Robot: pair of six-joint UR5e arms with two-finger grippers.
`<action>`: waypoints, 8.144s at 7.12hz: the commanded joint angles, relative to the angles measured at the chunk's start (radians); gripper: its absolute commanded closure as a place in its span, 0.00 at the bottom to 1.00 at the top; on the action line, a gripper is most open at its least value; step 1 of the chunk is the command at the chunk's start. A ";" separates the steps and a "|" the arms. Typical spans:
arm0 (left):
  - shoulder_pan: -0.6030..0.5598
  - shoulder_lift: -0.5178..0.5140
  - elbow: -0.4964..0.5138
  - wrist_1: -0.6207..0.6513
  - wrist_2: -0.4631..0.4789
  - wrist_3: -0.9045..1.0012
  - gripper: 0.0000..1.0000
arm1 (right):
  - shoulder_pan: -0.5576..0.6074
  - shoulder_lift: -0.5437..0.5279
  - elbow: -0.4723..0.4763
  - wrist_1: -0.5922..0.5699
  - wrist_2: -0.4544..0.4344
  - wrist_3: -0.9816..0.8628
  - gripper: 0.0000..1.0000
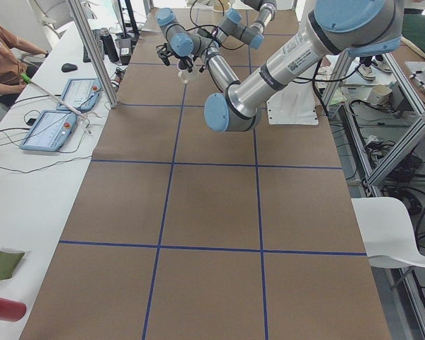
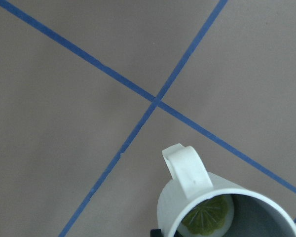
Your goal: Left arm hands cup to right arm to dump lemon
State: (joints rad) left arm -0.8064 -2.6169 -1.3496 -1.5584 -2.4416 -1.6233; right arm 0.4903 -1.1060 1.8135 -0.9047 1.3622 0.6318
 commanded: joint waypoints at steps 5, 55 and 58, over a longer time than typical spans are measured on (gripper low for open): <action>0.015 0.003 -0.036 0.006 -0.024 0.000 1.00 | -0.002 -0.002 -0.003 0.001 -0.003 0.002 0.01; -0.217 0.532 -0.493 0.024 0.239 0.576 0.00 | 0.998 -0.719 -0.668 1.807 0.589 2.292 0.86; -0.212 0.502 -0.491 0.049 0.251 0.576 0.00 | 1.042 -0.732 -0.689 1.810 0.583 2.318 0.84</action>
State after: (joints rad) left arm -1.0197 -2.1051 -1.8414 -1.5149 -2.1924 -1.0477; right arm 1.5175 -1.8287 1.1299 0.9032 1.9475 2.9308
